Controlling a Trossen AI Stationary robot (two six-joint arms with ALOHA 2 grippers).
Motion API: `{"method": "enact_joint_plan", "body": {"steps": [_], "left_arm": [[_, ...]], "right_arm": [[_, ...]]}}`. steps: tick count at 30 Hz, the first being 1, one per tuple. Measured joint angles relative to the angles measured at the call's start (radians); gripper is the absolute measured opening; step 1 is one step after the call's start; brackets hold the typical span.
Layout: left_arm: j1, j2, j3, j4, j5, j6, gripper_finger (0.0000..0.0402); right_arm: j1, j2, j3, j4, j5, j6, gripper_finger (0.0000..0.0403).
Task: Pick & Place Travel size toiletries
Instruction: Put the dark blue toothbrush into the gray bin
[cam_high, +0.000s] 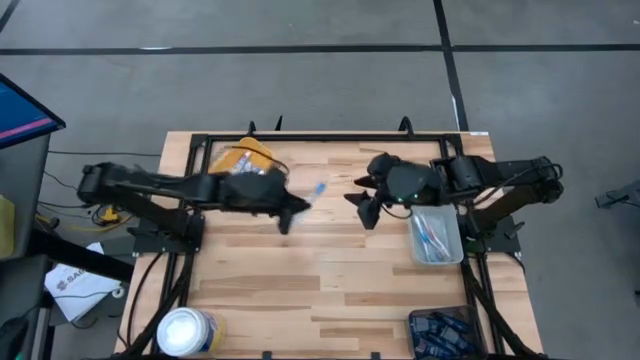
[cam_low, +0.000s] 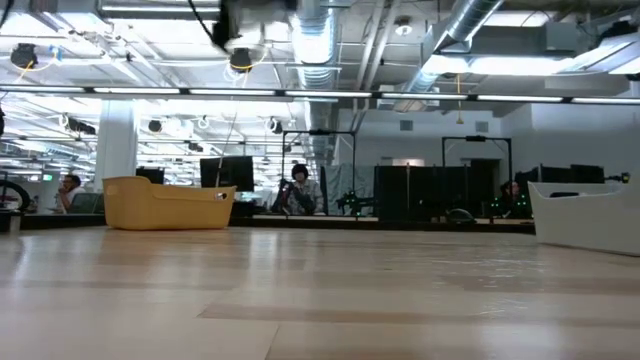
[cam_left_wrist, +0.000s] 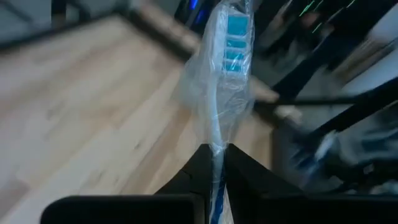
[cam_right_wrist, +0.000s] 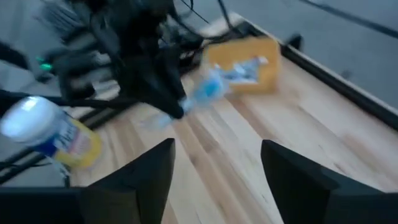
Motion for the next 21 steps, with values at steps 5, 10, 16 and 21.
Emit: {"method": "enact_joint_plan", "body": {"steps": [5,10,16,21], "left_arm": [[-0.019,-0.122,0.001,0.161,-0.026,0.081,0.0019],[-0.021,-0.154,0.000,0.251,0.004,0.109,0.0019],[-0.023,-0.123,-0.002,0.319,0.065,0.113,0.0019],[-0.024,-0.099,0.000,0.367,0.092,0.114,0.0019]], "right_arm": [[-0.026,0.004,0.000,0.180,-0.080,-0.133,0.0248],[-0.037,0.025,-0.001,0.353,-0.129,-0.258,0.0259],[-0.061,0.070,0.001,0.493,-0.162,-0.320,0.0261],[-0.081,0.094,-0.001,0.545,-0.191,-0.324,0.0261]]}}
